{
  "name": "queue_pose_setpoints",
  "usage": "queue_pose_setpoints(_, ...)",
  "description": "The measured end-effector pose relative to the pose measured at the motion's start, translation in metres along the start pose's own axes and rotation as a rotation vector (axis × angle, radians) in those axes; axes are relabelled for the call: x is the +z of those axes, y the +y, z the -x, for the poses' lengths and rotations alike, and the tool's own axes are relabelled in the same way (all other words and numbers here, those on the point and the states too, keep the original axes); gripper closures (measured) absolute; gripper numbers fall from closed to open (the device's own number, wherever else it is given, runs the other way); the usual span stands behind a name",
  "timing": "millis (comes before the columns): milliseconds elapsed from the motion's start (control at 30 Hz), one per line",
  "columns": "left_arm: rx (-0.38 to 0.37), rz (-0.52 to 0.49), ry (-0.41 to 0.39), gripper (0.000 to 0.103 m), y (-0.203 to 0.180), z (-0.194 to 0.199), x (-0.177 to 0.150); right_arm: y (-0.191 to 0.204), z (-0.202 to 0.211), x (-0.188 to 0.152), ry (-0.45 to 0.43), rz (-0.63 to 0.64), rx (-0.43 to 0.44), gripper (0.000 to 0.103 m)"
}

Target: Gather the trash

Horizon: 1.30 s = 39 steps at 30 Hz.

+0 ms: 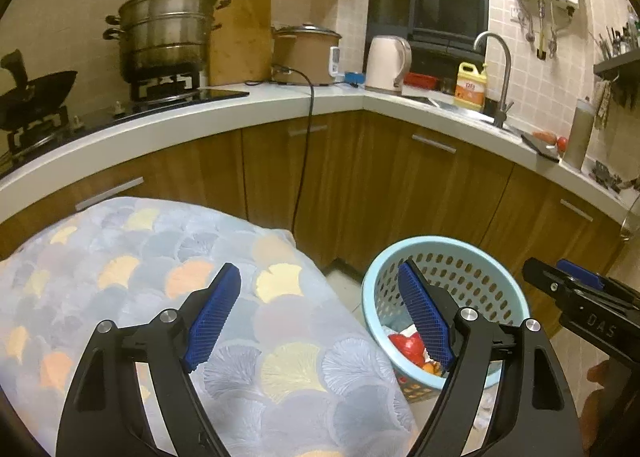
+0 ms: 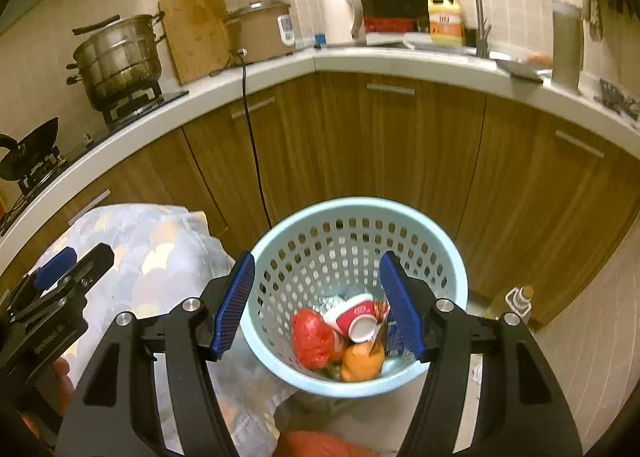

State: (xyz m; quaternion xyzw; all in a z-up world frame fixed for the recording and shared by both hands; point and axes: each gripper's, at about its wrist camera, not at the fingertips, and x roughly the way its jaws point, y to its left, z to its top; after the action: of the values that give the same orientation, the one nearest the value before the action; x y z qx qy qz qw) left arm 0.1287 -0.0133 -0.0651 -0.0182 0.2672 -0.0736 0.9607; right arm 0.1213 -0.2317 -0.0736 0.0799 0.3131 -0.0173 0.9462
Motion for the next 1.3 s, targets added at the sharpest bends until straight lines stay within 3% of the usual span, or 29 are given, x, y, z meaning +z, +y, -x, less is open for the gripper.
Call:
queue_pose_setpoints(200, 0.046, -0.001, -0.009, 0.019, 0.003, 0.001, -0.003, 0.007, 0.009, 0.003, -0.048, 0.007, -0.008, 0.040)
queue_pose_setpoints(433, 0.022, 0.028, 0.005, 0.019, 0.007, 0.000, -0.004, 0.014, 0.018, 0.000, -0.086, 0.036, -0.058, 0.040)
queue_pose_setpoints(1300, 0.012, 0.007, -0.005, 0.017, 0.002, 0.003, -0.008, 0.009, 0.022, -0.002, -0.099, 0.023, -0.087, 0.040)
